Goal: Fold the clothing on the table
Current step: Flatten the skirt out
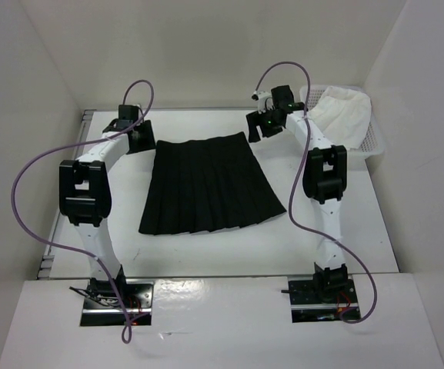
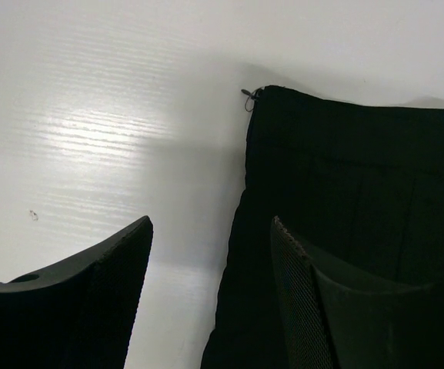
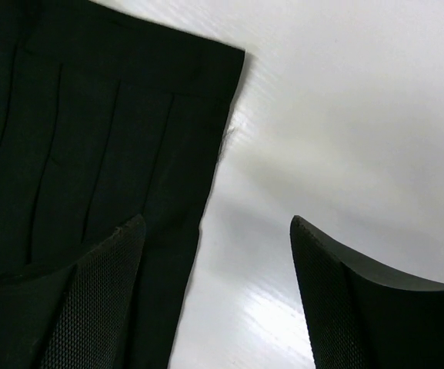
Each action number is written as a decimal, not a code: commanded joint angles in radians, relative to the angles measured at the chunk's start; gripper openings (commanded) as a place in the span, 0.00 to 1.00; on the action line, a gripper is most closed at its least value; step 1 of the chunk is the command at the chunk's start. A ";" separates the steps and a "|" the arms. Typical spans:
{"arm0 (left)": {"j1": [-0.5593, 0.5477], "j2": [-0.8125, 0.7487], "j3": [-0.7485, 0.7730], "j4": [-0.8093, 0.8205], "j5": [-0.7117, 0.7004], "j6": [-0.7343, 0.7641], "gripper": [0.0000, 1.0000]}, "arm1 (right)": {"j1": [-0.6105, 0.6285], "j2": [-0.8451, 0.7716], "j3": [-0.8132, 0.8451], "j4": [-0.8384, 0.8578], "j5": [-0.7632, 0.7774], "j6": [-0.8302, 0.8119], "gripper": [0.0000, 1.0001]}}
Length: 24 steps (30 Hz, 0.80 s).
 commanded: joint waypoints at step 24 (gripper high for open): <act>-0.057 -0.005 0.011 0.028 -0.035 0.038 0.70 | 0.184 0.180 0.860 -0.611 -0.003 0.082 0.68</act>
